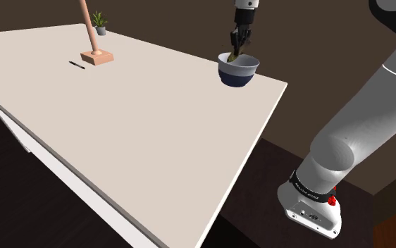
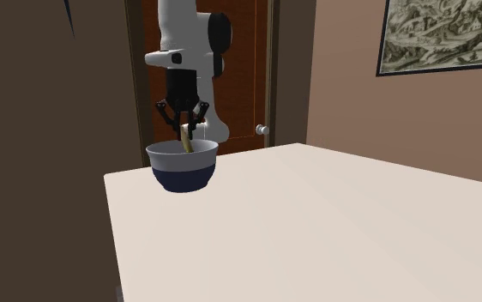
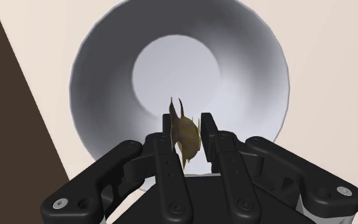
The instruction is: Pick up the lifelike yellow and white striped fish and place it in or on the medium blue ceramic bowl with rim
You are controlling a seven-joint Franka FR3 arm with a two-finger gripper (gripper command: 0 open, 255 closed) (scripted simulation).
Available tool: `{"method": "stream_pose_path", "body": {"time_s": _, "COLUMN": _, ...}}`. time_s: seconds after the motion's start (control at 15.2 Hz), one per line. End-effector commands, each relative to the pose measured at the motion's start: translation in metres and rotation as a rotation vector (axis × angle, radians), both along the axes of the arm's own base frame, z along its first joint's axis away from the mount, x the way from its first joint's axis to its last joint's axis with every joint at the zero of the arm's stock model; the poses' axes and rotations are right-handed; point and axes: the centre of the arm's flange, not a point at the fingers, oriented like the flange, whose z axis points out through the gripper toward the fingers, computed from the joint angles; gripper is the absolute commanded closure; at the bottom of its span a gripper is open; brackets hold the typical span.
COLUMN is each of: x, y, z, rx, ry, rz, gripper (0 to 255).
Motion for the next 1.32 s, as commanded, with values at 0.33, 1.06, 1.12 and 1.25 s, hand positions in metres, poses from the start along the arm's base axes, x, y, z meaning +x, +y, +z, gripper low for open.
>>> {"method": "stream_pose_path", "body": {"time_s": 0.33, "x": 0.0, "y": 0.0, "z": 0.0, "rx": 0.0, "ry": 0.0, "rz": 0.0, "gripper": 0}}
{"method": "stream_pose_path", "body": {"time_s": 1.06, "x": 0.002, "y": 0.0, "z": 0.05, "rx": 0.0, "ry": 0.0, "rz": 0.0, "gripper": 0}}
{"method": "stream_pose_path", "body": {"time_s": 1.12, "x": 0.002, "y": 0.0, "z": 0.05, "rx": 0.0, "ry": 0.0, "rz": 0.0, "gripper": 0}}
{"method": "stream_pose_path", "body": {"time_s": 1.25, "x": 0.002, "y": 0.0, "z": 0.05, "rx": 0.0, "ry": 0.0, "rz": 0.0, "gripper": 0}}
